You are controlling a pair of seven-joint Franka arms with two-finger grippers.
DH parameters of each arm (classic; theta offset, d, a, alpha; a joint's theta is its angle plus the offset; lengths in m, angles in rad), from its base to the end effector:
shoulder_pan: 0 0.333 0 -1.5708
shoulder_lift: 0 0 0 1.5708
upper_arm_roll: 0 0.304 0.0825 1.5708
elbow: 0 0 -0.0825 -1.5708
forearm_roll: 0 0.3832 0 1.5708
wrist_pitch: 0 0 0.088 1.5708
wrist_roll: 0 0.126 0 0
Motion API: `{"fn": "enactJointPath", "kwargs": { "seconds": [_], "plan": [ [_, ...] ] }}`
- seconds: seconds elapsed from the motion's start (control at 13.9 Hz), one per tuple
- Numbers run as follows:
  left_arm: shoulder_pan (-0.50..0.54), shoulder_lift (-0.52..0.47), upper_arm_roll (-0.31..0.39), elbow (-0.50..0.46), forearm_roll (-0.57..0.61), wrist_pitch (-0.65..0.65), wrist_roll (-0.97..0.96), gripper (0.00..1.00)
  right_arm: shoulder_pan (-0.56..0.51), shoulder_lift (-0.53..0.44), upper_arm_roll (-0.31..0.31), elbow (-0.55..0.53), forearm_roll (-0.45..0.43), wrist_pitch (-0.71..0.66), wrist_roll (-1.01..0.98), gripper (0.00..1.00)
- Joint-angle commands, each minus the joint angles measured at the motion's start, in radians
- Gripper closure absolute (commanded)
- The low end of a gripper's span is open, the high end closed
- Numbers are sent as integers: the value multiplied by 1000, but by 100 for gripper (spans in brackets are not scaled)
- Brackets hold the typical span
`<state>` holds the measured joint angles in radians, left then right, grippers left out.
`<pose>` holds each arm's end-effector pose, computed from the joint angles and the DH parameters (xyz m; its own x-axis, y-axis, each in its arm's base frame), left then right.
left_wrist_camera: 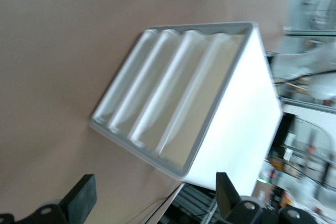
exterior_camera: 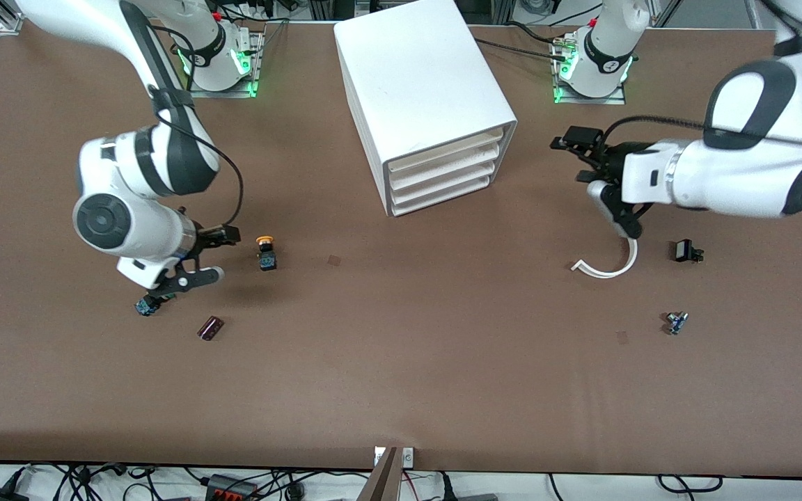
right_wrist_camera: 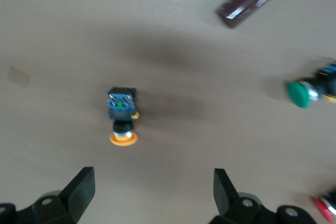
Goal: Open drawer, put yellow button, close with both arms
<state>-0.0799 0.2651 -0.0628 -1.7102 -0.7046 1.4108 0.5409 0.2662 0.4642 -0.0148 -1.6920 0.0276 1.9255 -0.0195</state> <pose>0.5459 -0.1665 0.4083 0.7922 -0.5995 -0.1138 -0.3046 -0.5500 0.7776 0.6111 0.1601 0.2822 0.9405 0.2518 -0.2283 0.2538 -0.9670 -0.0208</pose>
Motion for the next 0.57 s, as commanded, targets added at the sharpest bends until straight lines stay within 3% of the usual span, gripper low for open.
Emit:
{"fn": "enactJointPath", "kwargs": {
  "seconds": [0.0, 0.22, 0.5],
  "plan": [
    [11, 118, 1, -3, -134, -13, 137, 0, 37, 60, -4, 9, 23, 73, -26, 0],
    [5, 218, 0, -35, -254, -19, 218, 0, 45, 106, -4, 9, 21, 121, -60, 0],
    [-21, 247, -18, -150, -377, -19, 320, 4, 61, 165, -4, 9, 28, 176, -59, 0]
  ]
}}
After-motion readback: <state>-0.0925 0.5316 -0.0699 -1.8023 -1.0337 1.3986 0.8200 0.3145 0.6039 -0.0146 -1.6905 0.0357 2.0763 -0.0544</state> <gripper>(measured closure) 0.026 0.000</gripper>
